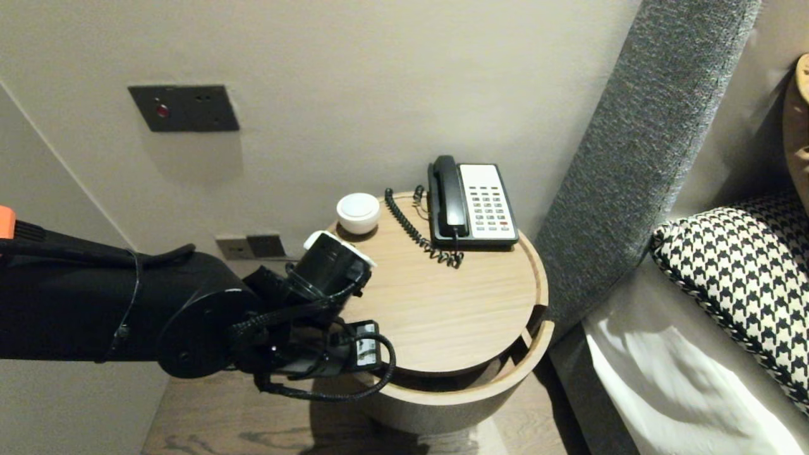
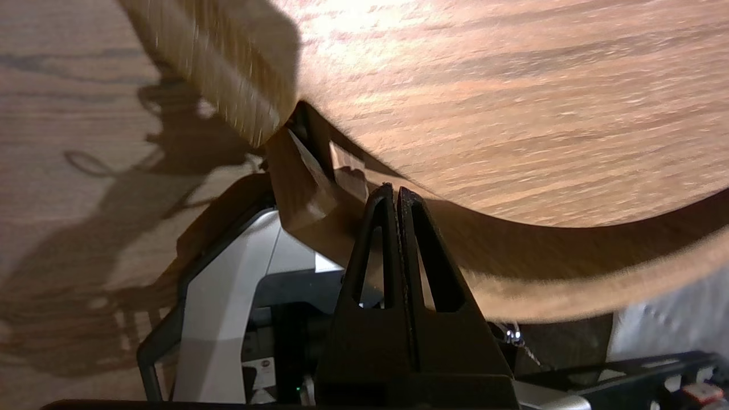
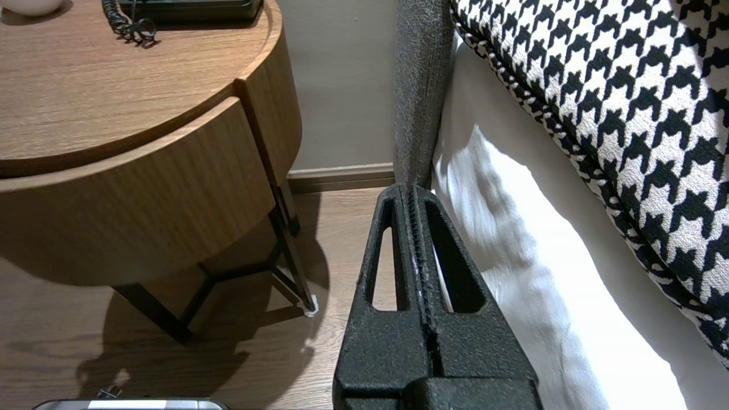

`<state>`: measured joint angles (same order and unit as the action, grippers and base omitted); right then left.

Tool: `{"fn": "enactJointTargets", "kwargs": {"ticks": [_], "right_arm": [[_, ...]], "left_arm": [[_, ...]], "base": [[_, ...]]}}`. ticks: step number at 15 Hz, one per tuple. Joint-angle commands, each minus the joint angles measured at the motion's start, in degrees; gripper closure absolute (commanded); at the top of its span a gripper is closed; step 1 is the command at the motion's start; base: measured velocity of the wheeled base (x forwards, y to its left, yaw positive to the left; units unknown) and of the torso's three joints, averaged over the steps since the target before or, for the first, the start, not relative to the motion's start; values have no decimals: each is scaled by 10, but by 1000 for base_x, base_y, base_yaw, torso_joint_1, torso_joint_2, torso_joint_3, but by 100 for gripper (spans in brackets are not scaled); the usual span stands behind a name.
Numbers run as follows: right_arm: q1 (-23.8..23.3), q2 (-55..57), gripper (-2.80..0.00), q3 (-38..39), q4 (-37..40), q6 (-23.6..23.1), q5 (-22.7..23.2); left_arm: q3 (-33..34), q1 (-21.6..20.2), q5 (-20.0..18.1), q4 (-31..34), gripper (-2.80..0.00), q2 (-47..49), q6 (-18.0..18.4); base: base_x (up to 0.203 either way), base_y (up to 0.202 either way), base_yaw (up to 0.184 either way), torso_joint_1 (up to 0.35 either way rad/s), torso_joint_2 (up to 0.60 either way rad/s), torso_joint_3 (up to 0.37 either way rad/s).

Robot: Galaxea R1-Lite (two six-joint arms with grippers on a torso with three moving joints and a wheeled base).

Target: Open the nightstand drawer

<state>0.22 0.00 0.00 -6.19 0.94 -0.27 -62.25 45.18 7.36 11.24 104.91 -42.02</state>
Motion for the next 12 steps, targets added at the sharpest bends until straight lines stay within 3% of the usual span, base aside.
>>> {"fn": "enactJointTargets", "kwargs": {"ticks": [1, 12], "right_arm": [[0, 1, 0, 23, 0, 0, 0], [0, 1, 0, 23, 0, 0, 0]], "left_arm": [[25, 3, 3, 3, 0, -5, -5], [135, 49, -4, -25, 0, -84, -4]], "base": [[0, 0, 0, 0, 0, 0], [0, 0, 0, 0, 0, 0]]}}
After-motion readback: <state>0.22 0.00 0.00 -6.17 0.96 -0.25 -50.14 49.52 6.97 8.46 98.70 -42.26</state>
